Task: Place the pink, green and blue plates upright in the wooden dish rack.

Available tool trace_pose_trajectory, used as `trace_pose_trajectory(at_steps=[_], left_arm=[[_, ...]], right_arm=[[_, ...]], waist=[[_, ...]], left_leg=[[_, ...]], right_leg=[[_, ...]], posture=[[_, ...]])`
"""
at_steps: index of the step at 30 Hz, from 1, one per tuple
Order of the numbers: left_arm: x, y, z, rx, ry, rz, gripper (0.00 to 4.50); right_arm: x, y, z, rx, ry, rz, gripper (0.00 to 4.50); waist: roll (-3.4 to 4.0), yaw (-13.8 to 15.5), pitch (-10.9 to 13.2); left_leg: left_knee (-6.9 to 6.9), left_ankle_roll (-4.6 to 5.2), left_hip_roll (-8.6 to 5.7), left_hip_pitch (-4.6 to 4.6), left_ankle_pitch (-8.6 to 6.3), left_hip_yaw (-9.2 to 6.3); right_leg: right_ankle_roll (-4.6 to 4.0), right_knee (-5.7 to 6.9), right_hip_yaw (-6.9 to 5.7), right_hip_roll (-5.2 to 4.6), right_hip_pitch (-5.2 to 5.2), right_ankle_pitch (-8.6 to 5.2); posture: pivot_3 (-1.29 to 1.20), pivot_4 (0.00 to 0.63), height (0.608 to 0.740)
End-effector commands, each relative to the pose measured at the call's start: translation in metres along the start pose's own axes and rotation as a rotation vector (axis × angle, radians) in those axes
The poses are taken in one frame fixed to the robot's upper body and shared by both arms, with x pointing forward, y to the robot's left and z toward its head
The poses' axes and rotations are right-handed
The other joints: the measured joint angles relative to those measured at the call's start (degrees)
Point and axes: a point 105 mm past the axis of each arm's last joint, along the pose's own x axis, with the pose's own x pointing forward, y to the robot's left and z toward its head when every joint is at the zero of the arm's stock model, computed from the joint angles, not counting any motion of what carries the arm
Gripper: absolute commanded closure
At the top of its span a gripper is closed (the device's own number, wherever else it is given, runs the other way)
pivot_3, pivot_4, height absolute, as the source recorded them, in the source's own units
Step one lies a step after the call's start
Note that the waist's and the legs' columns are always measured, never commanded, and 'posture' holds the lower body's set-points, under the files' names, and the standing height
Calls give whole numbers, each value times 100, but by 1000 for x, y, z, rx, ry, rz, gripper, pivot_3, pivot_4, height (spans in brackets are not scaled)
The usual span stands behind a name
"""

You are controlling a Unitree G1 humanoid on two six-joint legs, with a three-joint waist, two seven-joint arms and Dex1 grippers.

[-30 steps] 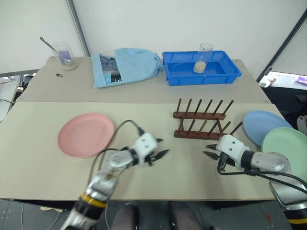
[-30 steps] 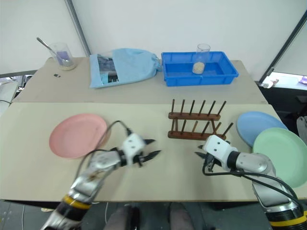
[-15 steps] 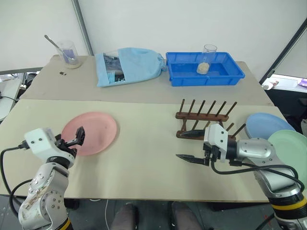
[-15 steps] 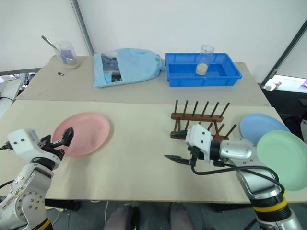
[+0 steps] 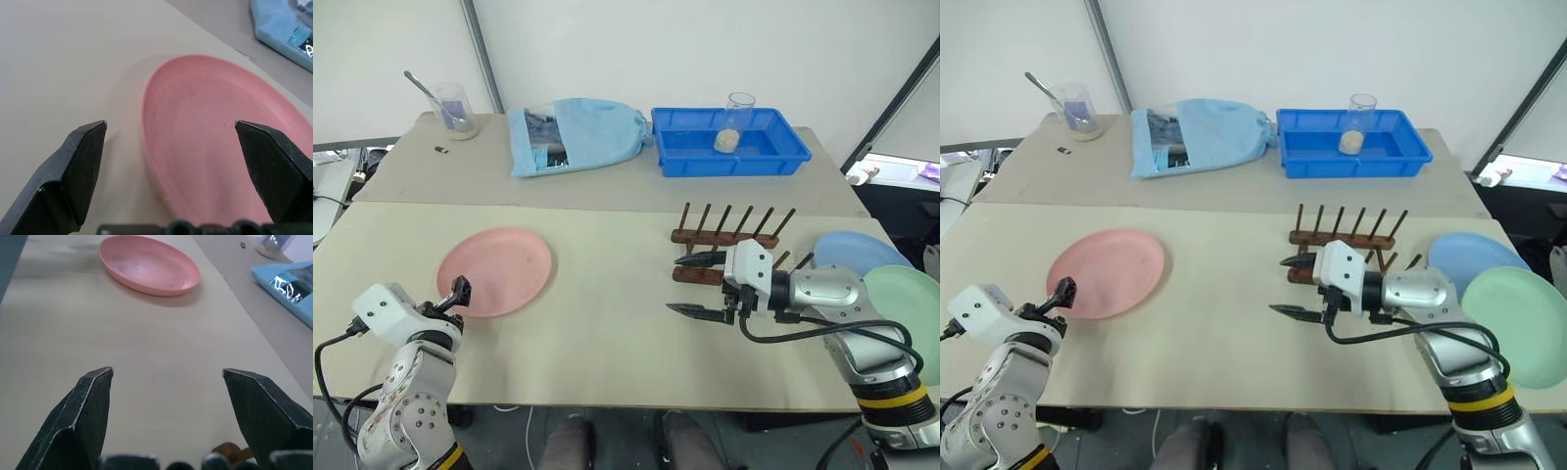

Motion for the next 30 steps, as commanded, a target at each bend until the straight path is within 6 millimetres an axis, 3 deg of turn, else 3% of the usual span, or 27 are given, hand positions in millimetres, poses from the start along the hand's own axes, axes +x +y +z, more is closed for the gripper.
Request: trace_pose_trajectory(at_steps=[1,4,7,15,23,25,30], left_arm=[[4,-13,-12,-42,56,-24,0],[8,-21,-20,-59,87,-37,0],[11,-23,-24,-74,98,-25,782],[14,-23,-24,-76,93,-27,4465],[14,-32,-11,-47,41,-74,4465],[14,-35,-5,-32,25,-81,4500],[13,-45,8,-3,-13,-111,4500]], right_arm=[[2,-1,30,-10,-96,42,535],[4,-3,37,1,-115,57,535],[5,-4,38,-15,-102,68,507],[7,-10,38,-14,-83,56,507],[8,-11,36,21,-82,63,507],[8,-12,37,24,-79,64,8],[11,-14,39,-46,-57,47,8]], waist=[[-1,-3,0],[-4,-1,1],[-5,13,1],[-5,13,0],[-5,3,0],[-5,0,0],[-5,2,1]], left_leg=[[0,0,0,-1,0,0],[0,0,0,1,0,1],[0,0,0,1,0,-3],[0,0,-2,-2,0,-1],[-1,-1,0,-1,0,2],[-1,-1,0,-2,0,2],[-3,0,0,-3,0,2]], right_leg=[[-12,-2,0,0,0,8],[-20,-1,0,0,0,14],[-22,0,-2,2,1,13],[-22,-2,-1,0,0,13],[-24,-2,-2,0,-2,14],[-24,-2,-1,0,-2,14],[-24,-3,-2,0,-4,14]], posture=[[0,150,740],[0,150,740],[0,150,740],[0,150,740],[0,150,740],[0,150,740],[0,150,740]])
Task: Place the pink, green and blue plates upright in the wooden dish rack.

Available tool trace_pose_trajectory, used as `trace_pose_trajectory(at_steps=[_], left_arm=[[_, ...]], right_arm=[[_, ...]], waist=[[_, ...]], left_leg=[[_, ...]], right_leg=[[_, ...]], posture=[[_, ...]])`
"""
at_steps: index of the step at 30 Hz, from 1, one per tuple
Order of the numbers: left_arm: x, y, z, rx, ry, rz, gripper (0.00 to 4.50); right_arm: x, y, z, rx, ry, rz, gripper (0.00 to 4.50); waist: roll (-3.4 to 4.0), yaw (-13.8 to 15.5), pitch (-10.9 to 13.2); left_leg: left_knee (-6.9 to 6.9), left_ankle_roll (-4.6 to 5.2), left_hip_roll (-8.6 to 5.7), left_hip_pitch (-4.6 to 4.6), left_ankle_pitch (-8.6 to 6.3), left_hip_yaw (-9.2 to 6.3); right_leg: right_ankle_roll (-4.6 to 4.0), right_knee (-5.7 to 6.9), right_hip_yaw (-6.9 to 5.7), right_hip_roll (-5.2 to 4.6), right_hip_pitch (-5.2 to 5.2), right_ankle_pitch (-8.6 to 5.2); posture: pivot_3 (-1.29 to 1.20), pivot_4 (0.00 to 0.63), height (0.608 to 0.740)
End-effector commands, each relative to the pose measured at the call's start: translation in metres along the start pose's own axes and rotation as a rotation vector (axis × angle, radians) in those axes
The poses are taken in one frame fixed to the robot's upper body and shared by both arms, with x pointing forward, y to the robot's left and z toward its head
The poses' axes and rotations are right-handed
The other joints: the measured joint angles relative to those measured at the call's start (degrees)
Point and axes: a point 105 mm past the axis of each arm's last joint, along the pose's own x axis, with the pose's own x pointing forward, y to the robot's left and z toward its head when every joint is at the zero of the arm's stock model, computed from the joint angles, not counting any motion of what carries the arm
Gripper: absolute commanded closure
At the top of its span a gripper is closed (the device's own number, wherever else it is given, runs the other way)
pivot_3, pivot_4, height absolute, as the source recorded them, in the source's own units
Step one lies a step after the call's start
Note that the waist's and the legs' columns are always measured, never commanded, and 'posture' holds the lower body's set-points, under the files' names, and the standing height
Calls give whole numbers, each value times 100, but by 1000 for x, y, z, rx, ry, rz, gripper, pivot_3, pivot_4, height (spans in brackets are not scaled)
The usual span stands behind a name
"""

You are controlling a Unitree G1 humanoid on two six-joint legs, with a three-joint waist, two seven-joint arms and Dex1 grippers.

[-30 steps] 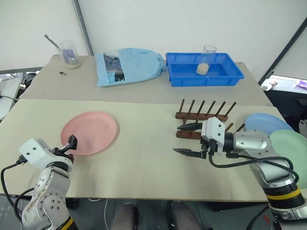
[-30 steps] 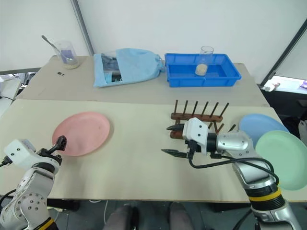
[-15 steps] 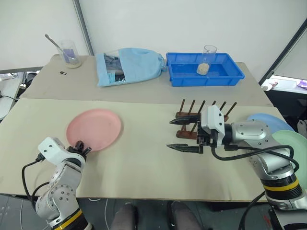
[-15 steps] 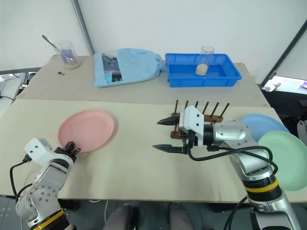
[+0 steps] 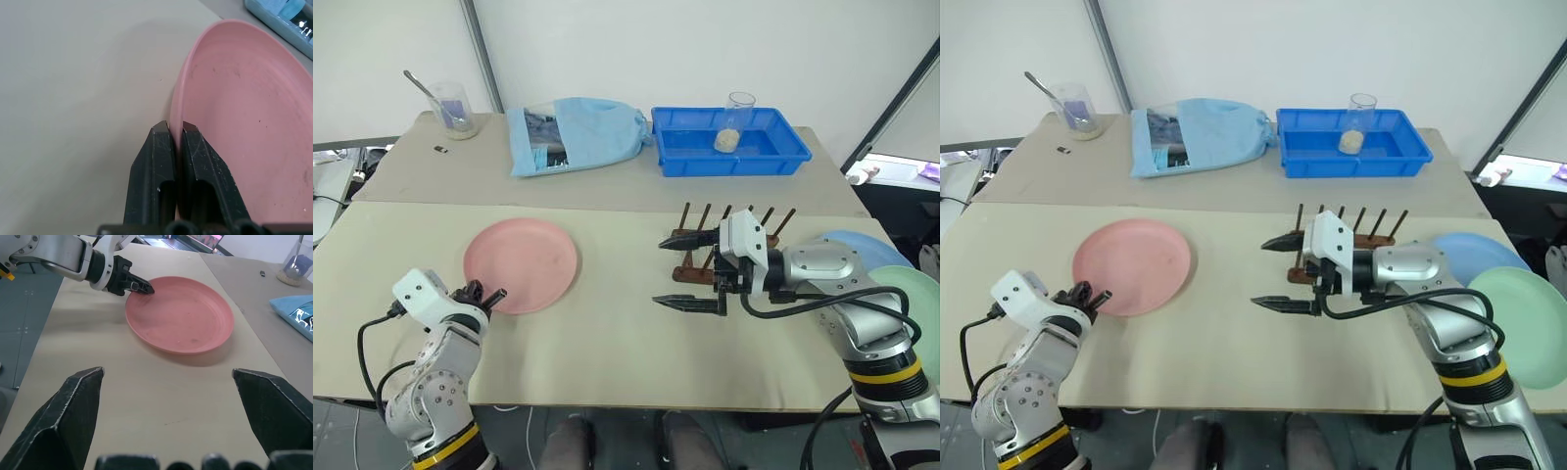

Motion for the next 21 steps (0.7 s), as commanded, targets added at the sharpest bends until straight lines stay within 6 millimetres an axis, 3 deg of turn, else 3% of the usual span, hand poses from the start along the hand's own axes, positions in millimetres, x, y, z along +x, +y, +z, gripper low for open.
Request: trace_pose_trajectory(at_steps=[1,9,16,21], left_arm=[[-3,-19,23,25,-79,-61,4500],[12,-83,49,50,-106,-205,4500],[17,-115,48,78,-84,-243,4500],[16,-124,49,74,-78,-266,4500]], right_arm=[[2,-4,10,-118,15,-25,8],[46,-28,15,-338,85,-107,8],[91,-49,12,-642,182,-151,8],[112,-43,-13,-822,266,-82,8]], waist=[[0,-1,0],[-4,-4,2],[-5,-25,3],[-5,-24,3]], left_leg=[[0,0,0,-1,0,0],[1,-8,-2,-6,5,0],[-17,-10,-3,-15,4,0],[-24,-15,-6,-16,4,-3]], right_leg=[[0,0,0,0,0,0],[3,1,0,3,-7,10],[30,-2,0,3,-22,32],[28,-4,-1,1,-22,32]], posture=[[0,150,740],[0,150,740],[0,150,740],[0,150,740]])
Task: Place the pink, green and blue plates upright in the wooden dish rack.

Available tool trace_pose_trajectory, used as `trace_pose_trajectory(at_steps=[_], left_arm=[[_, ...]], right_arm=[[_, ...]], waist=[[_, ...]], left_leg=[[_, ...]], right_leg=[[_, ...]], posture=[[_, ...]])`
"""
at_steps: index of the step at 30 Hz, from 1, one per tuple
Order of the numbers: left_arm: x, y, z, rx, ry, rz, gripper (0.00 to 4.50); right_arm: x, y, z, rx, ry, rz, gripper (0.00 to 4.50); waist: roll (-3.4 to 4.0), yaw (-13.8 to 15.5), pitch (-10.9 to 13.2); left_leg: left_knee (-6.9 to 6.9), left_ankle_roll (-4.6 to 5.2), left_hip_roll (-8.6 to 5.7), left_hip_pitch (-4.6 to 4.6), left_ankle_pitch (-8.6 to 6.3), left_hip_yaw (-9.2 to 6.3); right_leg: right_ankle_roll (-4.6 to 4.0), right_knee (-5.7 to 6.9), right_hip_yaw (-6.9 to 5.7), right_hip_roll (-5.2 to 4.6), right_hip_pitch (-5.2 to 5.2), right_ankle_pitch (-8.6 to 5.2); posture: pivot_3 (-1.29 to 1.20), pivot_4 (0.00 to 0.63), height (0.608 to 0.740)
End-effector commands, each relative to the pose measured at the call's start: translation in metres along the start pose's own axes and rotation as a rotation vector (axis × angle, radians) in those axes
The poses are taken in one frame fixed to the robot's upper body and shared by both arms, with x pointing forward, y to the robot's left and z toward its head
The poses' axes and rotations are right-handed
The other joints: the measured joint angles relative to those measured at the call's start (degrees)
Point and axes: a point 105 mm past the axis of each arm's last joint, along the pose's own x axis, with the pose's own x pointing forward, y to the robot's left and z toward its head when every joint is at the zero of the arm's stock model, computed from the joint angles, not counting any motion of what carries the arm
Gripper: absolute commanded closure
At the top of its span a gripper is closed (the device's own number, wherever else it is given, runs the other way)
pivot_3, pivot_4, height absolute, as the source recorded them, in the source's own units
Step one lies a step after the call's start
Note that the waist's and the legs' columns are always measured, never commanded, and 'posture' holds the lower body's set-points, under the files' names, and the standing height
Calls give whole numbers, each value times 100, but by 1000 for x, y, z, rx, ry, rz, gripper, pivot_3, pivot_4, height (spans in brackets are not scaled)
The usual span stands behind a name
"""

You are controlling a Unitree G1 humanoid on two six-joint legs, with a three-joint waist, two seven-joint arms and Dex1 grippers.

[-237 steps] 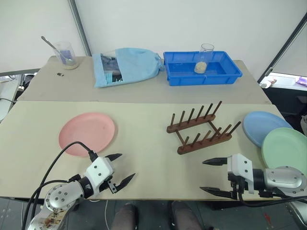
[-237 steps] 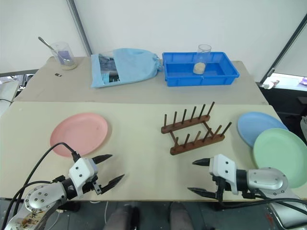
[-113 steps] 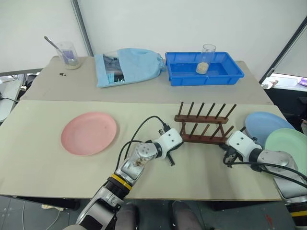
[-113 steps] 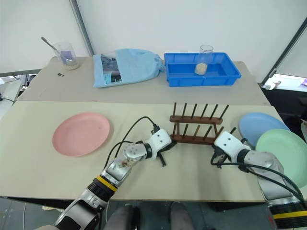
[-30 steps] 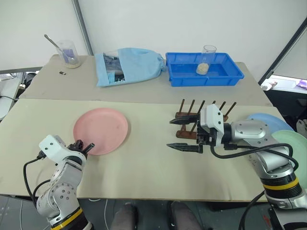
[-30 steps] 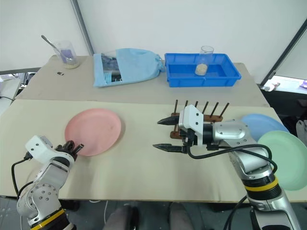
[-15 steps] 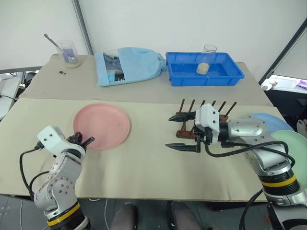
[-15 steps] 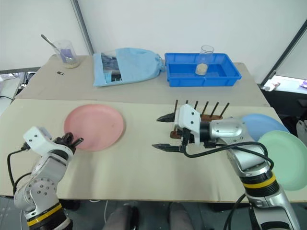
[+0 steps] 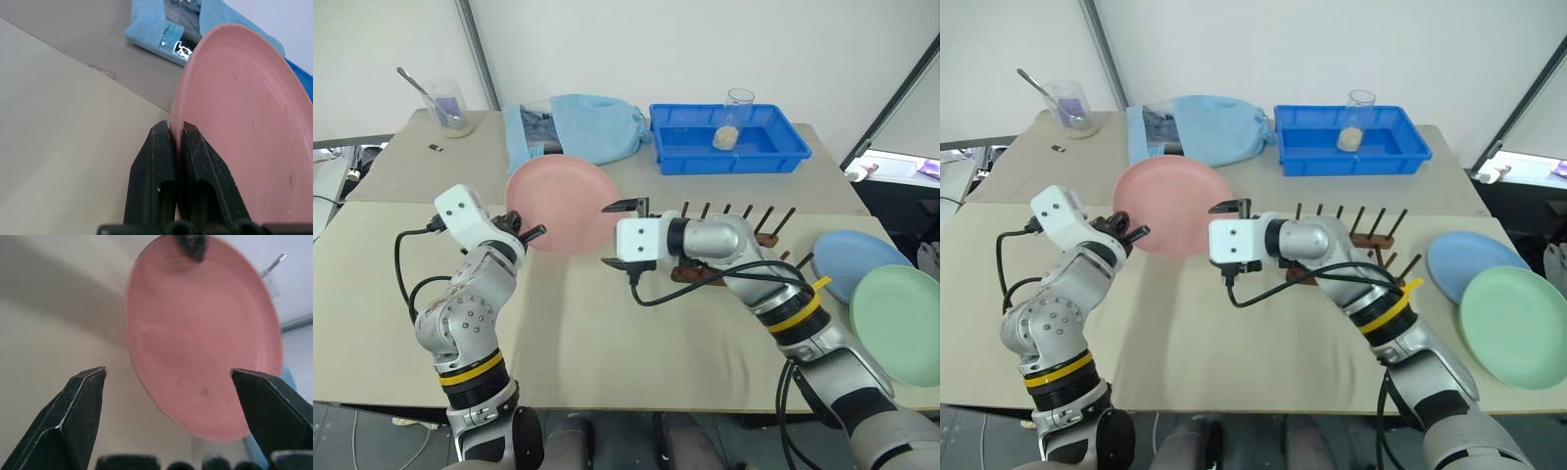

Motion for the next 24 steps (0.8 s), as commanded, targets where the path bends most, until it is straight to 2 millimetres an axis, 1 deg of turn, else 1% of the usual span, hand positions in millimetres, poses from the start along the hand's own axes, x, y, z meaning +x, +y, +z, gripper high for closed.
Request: trace_pose_trajectory(at_steps=[1,5,11,14,15,17,19,21,23,24], left_arm=[[-2,-9,11,0,-37,-22,4500],[-4,-12,11,0,-25,-37,4500],[-7,-14,6,8,14,-62,4500],[-10,-10,2,32,52,-67,4500],[-11,-8,1,40,65,-72,4133],[-16,-6,1,58,98,-98,3436],[-20,-2,2,61,119,-111,2517],[-29,3,9,49,168,-204,1514],[-44,2,18,104,232,-371,582],[-55,4,29,143,243,-462,118]], right_arm=[[12,3,3,-109,-9,-9,8],[24,3,1,-142,5,-28,1176],[34,3,-6,-160,27,-43,3226],[35,3,-10,-167,35,-45,4282],[35,3,-10,-168,35,-45,4491],[36,4,-11,-174,35,-47,4500],[36,6,-12,-181,34,-48,4500],[37,6,-12,-184,32,-59,4500],[39,3,-11,-181,26,-78,4500],[40,0,-10,-168,17,-98,4500]], waist=[[-1,-6,0],[-1,-11,1],[-1,-33,1],[-1,-59,1],[-1,-71,1],[-1,-116,1],[-1,-127,1],[-3,-154,2],[-6,-214,4],[-11,-270,7]], left_leg=[[0,-1,0,0,0,1],[0,-5,0,1,1,1],[0,-16,2,6,8,-2],[0,-17,2,5,9,-3],[0,-17,2,5,9,-3],[-2,-17,3,5,8,-6],[-5,-18,2,5,9,-12],[-6,-18,2,5,9,-17],[-11,-19,4,8,9,-31],[-17,-20,6,9,10,-38]], right_leg=[[0,-1,0,-1,0,0],[0,1,0,-3,-1,2],[-1,4,0,-2,1,5],[0,4,-1,-2,1,5],[0,4,-1,-2,1,5],[0,4,-2,-1,1,5],[0,5,-2,-1,1,5],[0,6,-2,-2,1,5],[-1,10,-3,0,-4,4],[-4,14,-3,4,-8,3]], posture=[[0,150,740],[0,150,740],[0,150,740],[0,150,740],[0,150,740],[0,150,740],[0,150,740],[0,150,740],[0,150,740],[0,150,740]])
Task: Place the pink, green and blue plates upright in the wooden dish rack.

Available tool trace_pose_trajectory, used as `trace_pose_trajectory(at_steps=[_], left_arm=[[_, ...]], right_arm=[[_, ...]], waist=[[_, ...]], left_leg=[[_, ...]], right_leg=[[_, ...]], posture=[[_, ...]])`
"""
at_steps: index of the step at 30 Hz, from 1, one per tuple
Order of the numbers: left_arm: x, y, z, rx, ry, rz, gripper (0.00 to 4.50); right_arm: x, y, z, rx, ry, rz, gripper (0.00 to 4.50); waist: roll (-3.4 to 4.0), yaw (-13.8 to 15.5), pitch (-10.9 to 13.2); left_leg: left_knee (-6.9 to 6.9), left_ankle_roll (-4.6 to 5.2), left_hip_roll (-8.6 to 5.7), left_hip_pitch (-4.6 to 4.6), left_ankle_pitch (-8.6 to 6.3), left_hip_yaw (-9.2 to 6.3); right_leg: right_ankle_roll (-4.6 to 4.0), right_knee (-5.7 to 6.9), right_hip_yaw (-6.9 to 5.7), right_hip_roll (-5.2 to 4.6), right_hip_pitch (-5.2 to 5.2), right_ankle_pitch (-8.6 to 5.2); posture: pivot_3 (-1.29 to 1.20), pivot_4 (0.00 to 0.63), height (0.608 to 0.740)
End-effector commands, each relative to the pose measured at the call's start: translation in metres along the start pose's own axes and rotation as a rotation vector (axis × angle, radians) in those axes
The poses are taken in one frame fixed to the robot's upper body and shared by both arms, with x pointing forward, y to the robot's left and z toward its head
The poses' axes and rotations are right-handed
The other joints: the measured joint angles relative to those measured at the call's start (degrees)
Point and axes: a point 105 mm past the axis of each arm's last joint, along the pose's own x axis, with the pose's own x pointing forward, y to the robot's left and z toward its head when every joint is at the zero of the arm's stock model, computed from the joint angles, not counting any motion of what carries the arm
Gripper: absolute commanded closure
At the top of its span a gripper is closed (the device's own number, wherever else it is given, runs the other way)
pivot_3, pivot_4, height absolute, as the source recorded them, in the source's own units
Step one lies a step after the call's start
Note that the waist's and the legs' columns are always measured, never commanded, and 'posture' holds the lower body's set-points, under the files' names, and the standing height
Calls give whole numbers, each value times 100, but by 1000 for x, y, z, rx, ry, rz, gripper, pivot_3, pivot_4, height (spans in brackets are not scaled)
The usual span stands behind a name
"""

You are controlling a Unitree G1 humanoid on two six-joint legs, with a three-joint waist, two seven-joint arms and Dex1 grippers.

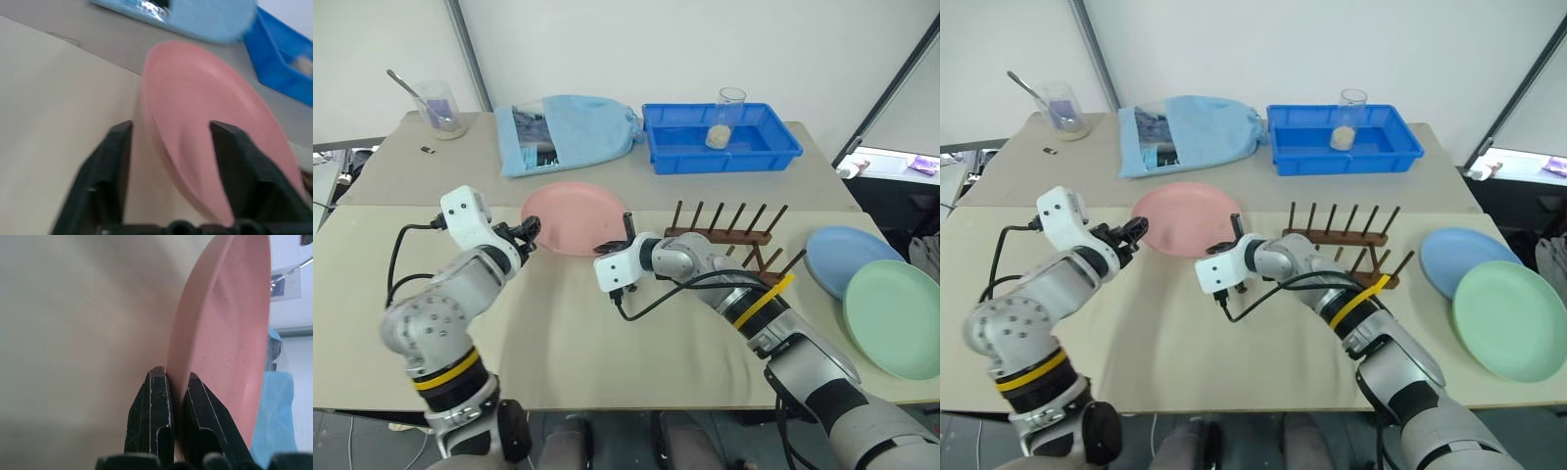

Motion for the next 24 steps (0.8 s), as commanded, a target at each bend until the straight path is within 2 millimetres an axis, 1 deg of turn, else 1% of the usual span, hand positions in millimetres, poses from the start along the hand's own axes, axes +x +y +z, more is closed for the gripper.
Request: trace_pose_trajectory(at_steps=[1,2,3,5,7,10,12,14,16,18,20,22,24], left_arm=[[-43,-13,30,135,11,-323,47],[-56,-13,38,169,10,-388,47],[-63,-13,43,190,11,-430,47],[-70,-8,51,225,0,-450,47],[-77,-6,60,273,-23,-486,47],[-78,-11,65,380,-51,-540,47],[-76,-18,64,427,-60,-581,47],[-72,-28,58,492,-52,-633,47],[-64,-48,43,674,-33,-704,47],[-58,-73,33,781,-57,-797,47],[-53,-92,24,851,-79,-879,47],[-50,-103,7,932,-63,-963,47],[-49,-111,-7,938,-52,-1033,47]], right_arm=[[-2,-29,9,8,-42,-121,4500],[-2,-33,10,33,-53,-142,4500],[-2,-36,11,49,-59,-156,4500],[-3,-44,13,97,-77,-190,4500],[-9,-61,19,203,-127,-259,4500],[-29,-92,27,416,-228,-374,4500],[-42,-103,27,491,-264,-413,4500],[-57,-115,24,609,-302,-461,4500],[-90,-129,13,754,-345,-522,4500],[-123,-133,4,853,-373,-554,4500],[-156,-131,-2,941,-392,-560,4500],[-189,-124,-8,1017,-382,-554,4500],[-219,-116,-12,1079,-352,-560,4500]], waist=[[-6,-90,4],[-9,-131,5],[-10,-139,6],[-9,-116,6],[-9,-92,6],[-11,-60,8],[-11,-16,8],[-11,19,8],[-11,82,8],[-9,166,9],[-9,260,9],[-7,257,9],[-7,247,10]], left_leg=[[-9,-6,0,0,4,-6],[-15,-8,3,1,5,-12],[-24,-11,5,0,7,-16],[-45,-21,0,2,13,-23],[-59,-24,2,4,14,-18],[-62,-37,9,-16,22,-10],[-62,-45,8,-34,26,-13],[-62,-46,7,-35,27,-13],[-62,-46,5,-36,27,-10],[-62,-47,0,-44,27,-5],[-61,-46,1,-52,27,2],[-61,-46,-1,-58,27,14],[-62,-38,-1,-60,23,27]], right_leg=[[-4,4,0,5,-6,-2],[-9,7,0,9,-11,-5],[-18,15,1,12,-25,-9],[-29,25,0,10,-34,-17],[-37,24,-3,10,-36,-22],[-47,29,-18,10,-60,-26],[-47,42,-21,3,-79,-27],[-47,50,-24,-9,-81,-27],[-47,50,-24,-14,-82,-27],[-47,46,-33,-21,-82,-27],[-46,31,-38,-26,-83,-26],[-42,12,-38,-24,-81,-24],[-41,2,-38,-19,-81,-23]], posture=[[0,150,740],[0,150,740],[0,150,740],[0,150,740],[0,150,740],[0,150,740],[0,150,740],[0,150,740],[0,150,740],[0,150,740],[0,150,740],[0,150,740],[0,150,740]])
